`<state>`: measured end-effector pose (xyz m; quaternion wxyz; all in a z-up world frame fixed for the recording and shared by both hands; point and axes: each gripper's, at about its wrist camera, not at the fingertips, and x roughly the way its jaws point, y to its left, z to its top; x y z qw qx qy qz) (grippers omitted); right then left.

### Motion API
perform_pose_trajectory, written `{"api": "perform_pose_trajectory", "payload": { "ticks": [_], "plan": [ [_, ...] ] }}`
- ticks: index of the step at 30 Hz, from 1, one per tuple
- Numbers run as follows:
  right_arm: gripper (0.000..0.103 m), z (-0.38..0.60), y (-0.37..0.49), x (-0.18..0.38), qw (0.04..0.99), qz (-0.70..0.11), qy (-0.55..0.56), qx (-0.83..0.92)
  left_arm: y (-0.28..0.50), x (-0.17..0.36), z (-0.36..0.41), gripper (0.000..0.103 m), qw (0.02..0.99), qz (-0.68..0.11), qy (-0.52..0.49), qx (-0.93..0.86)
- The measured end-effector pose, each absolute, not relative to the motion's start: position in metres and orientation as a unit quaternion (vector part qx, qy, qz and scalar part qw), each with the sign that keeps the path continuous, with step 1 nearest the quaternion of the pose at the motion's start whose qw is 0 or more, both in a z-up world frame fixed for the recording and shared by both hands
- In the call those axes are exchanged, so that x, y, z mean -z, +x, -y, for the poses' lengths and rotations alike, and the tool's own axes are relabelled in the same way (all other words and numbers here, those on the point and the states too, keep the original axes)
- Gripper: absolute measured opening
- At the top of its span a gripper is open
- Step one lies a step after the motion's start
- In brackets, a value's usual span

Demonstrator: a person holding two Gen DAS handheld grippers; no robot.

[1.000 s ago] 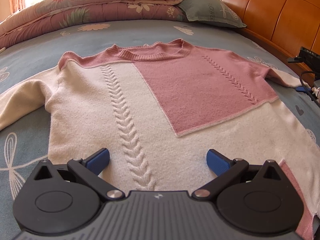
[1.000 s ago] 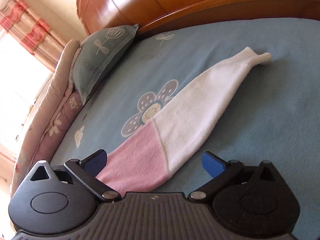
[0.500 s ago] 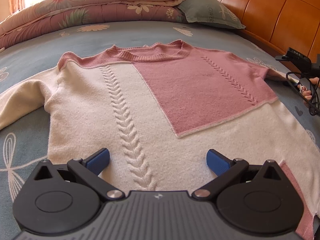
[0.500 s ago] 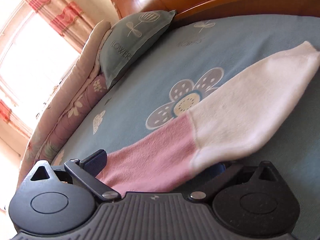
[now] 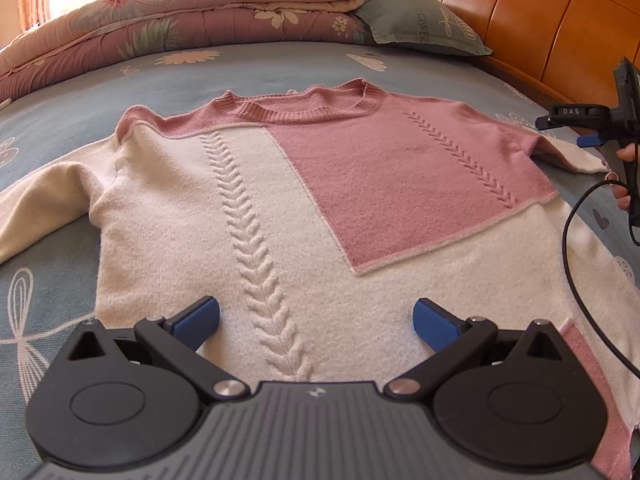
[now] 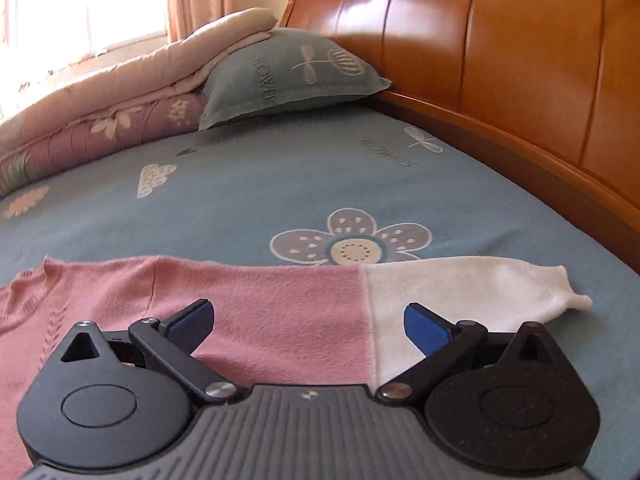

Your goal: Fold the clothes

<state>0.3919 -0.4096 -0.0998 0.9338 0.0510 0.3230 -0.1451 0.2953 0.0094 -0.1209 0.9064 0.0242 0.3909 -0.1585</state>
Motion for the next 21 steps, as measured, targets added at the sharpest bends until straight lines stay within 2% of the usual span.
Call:
{"api": "perform_pose_trajectory", "payload": {
  "ticks": [4, 10, 17, 21],
  "plan": [
    [0.103, 0.408, 0.403, 0.128, 0.92, -0.373, 0.023, 0.12, 0.296, 0.121, -0.011, 0.102, 0.906, -0.39, 0.024, 0.162],
    [0.103, 0.437, 0.385, 0.111, 0.889, -0.434, 0.042, 0.137, 0.296, 0.122, -0.012, 0.102, 0.906, -0.388, 0.024, 0.165],
    [0.103, 0.424, 0.384, 0.105, 0.919, -0.362, 0.025, 0.153, 0.295, 0.122, -0.01, 0.102, 0.908, -0.387, 0.026, 0.16],
    [0.103, 0.441, 0.392, 0.123, 0.895, -0.416, 0.034, 0.161, 0.296, 0.123, -0.01, 0.102, 0.908, -0.385, 0.029, 0.162]
  ]
}}
